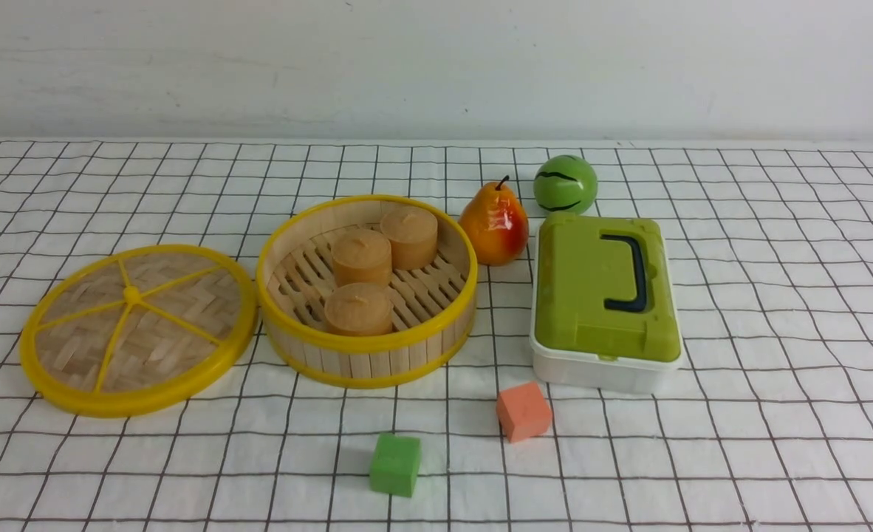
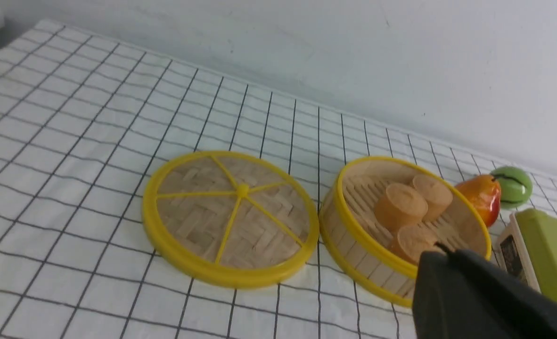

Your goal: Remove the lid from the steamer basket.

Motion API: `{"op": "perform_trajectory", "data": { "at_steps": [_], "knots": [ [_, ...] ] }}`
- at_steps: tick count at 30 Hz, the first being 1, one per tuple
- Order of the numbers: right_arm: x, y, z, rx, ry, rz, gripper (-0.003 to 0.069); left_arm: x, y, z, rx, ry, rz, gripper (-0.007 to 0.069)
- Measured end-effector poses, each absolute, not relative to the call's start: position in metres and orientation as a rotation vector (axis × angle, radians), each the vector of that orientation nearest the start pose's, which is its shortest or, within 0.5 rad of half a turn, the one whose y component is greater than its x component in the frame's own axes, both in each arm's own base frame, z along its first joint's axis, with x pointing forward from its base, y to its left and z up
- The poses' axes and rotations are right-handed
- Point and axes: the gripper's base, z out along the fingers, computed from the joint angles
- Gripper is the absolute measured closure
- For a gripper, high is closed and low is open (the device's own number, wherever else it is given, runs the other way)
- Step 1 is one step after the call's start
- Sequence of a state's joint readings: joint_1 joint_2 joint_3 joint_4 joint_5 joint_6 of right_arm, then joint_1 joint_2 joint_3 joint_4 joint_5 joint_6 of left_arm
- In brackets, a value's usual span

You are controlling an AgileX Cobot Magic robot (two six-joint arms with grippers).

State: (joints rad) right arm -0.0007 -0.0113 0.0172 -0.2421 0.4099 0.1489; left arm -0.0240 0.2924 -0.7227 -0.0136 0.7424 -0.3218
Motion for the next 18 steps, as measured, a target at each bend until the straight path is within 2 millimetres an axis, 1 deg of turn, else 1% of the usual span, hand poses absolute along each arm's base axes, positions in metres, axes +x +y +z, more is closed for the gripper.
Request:
{"op": "perform_trajectory", "data": {
  "at_steps": [4,7,9,11,12,13,14,15,17,18],
  "knots": [
    [0.051,-0.009,0.172,-0.004,1.890,-0.141,0.0419,0.037,-0.001,0.360,-0.234,1.823,-0.235,0.0637],
    [0.051,-0.009,0.172,-0.004,1.890,-0.141,0.0419,0.034,0.002,0.357,-0.194,1.817,-0.190,0.0637],
    [0.051,-0.009,0.172,-0.004,1.890,-0.141,0.0419,0.028,0.005,0.347,-0.131,1.767,-0.157,0.0637],
    [0.051,-0.009,0.172,-0.004,1.890,-0.141,0.0419,0.024,0.006,0.331,-0.080,1.703,-0.150,0.0637],
    [0.051,-0.009,0.172,-0.004,1.890,-0.141,0.0419,0.024,0.007,0.329,-0.077,1.703,-0.148,0.0637],
    [0.051,-0.009,0.172,-0.004,1.890,-0.141,0.0419,0.021,0.007,0.314,-0.049,1.637,-0.143,0.0637],
    [0.051,-0.009,0.172,-0.004,1.890,-0.141,0.0419,0.020,0.007,0.305,-0.033,1.584,-0.141,0.0637],
    [0.051,-0.009,0.172,-0.004,1.890,-0.141,0.0419,0.021,0.007,0.303,-0.030,1.584,-0.140,0.0637],
    [0.051,-0.009,0.172,-0.004,1.890,-0.141,0.0419,0.035,0.001,0.269,0.010,1.556,-0.143,0.0636],
    [0.051,-0.009,0.172,-0.004,1.890,-0.141,0.0419,0.039,0.000,0.259,0.020,1.554,-0.144,0.0636]
  ]
}}
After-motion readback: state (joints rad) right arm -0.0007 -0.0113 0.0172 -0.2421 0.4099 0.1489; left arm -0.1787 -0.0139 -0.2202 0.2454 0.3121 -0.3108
